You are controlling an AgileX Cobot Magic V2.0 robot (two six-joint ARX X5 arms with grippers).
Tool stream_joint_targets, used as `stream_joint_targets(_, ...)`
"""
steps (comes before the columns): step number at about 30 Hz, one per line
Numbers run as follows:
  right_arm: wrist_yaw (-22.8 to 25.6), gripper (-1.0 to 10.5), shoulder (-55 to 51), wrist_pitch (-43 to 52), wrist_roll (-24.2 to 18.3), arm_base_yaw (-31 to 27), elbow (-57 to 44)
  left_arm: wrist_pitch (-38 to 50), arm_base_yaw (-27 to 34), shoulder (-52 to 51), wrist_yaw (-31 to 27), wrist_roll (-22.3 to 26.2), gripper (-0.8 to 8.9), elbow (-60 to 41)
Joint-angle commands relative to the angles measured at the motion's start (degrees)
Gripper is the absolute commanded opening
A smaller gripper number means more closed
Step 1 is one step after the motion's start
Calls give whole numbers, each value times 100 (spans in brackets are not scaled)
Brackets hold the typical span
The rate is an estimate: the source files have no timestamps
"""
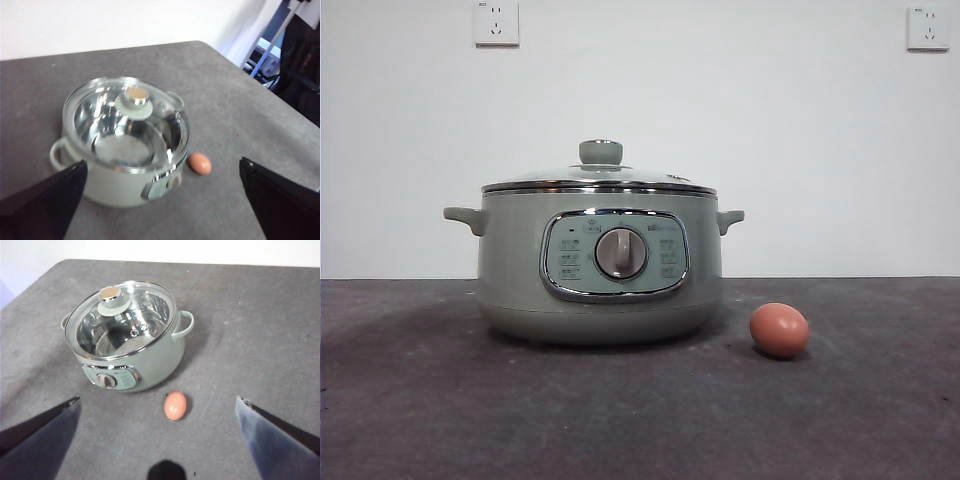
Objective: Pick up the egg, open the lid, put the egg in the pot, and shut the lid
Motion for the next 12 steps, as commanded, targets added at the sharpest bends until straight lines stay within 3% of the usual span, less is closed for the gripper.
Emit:
stream_joint_targets(1,-20,567,42,-46,-37,4,33,133,-236,498,-59,116,692,352)
stream_joint_targets(12,-20,567,302,-299,-37,4,33,181,-1451,2879,-1425,758,692,2083)
